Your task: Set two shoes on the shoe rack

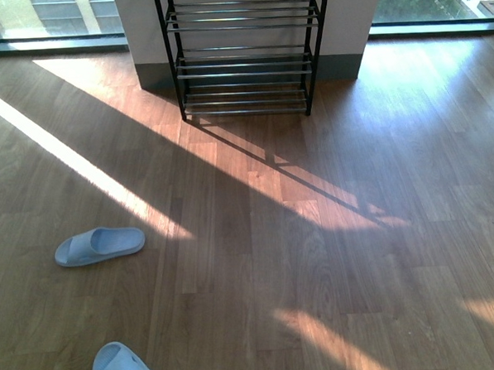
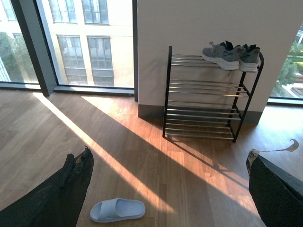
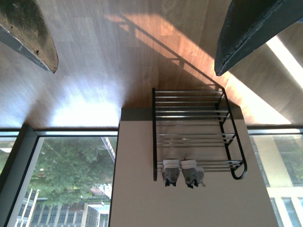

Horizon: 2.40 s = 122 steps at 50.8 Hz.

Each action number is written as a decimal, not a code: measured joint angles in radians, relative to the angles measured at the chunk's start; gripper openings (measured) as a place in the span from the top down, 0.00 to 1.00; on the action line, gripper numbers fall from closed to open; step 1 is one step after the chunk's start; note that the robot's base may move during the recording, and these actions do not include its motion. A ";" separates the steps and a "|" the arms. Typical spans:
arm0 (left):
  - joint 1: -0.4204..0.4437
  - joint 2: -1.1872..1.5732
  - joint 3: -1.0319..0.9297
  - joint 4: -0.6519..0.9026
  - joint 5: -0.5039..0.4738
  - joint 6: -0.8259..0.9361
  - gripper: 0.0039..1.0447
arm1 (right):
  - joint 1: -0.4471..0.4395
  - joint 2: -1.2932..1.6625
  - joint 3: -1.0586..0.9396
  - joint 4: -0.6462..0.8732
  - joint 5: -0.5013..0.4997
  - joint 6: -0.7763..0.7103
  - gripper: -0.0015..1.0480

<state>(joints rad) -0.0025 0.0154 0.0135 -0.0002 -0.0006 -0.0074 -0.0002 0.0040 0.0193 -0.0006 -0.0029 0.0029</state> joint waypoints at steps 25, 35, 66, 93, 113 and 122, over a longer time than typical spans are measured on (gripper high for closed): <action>0.001 0.000 0.000 0.000 0.002 0.000 0.09 | 0.000 0.000 0.000 0.000 0.008 0.000 0.09; 0.001 0.000 0.000 0.000 0.002 0.000 0.09 | 0.000 0.000 0.000 0.000 0.006 0.000 0.09; 0.000 0.000 0.000 0.000 -0.002 0.000 0.09 | 0.000 -0.001 0.000 0.000 0.000 0.000 0.09; 0.000 0.000 0.000 0.000 -0.001 0.000 0.09 | 0.000 -0.001 0.000 0.000 0.003 0.000 0.09; 0.000 0.000 0.000 0.000 -0.001 0.000 0.09 | 0.000 -0.001 0.000 0.000 0.003 0.000 0.09; 0.000 0.000 0.000 0.000 -0.001 0.000 0.09 | 0.000 -0.001 0.000 0.000 0.003 0.000 0.09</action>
<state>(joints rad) -0.0021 0.0154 0.0135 -0.0002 -0.0013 -0.0071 -0.0002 0.0029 0.0193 -0.0006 0.0002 0.0029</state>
